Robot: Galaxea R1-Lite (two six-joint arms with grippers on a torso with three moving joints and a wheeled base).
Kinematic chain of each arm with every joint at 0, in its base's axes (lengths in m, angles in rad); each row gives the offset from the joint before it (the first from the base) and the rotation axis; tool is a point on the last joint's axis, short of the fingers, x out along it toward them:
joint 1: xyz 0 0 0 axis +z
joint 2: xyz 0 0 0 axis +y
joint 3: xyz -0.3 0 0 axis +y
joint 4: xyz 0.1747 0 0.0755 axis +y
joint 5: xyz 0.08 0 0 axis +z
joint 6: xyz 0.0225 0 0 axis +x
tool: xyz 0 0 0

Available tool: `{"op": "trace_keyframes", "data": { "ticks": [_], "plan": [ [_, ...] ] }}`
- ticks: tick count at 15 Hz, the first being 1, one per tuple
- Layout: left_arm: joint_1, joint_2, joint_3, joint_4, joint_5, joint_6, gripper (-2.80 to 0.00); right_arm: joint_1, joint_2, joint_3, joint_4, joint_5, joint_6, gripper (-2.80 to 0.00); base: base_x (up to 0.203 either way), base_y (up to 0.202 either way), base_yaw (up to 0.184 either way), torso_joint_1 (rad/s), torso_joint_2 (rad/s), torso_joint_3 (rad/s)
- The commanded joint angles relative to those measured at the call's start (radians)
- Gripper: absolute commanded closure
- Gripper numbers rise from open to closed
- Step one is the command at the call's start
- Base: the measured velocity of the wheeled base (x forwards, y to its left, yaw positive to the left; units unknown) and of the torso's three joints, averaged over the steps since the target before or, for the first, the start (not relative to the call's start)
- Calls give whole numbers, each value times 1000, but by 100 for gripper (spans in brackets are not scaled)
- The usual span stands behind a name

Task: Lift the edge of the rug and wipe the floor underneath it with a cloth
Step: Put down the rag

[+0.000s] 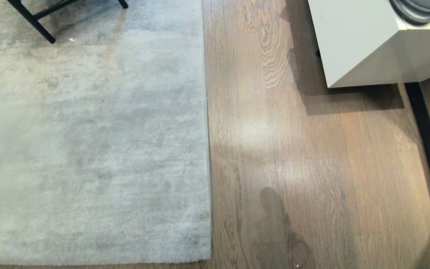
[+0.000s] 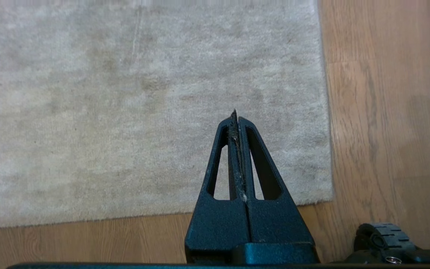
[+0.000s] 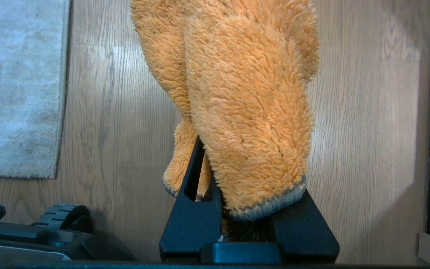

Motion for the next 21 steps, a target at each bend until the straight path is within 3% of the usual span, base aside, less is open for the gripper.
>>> {"op": "trace_keyframes", "data": {
  "ticks": [1, 21],
  "plan": [
    [0, 0, 0, 0, 0, 0, 0, 0, 1, 0, -2, 1, -1, 0, 0, 0, 0, 4, 4, 199],
    [0, 0, 0, 0, 5, -1, 0, 0, 1, 0, -2, 1, -1, 0, 0, 0, 0, 3, 2, 204]
  ]
}}
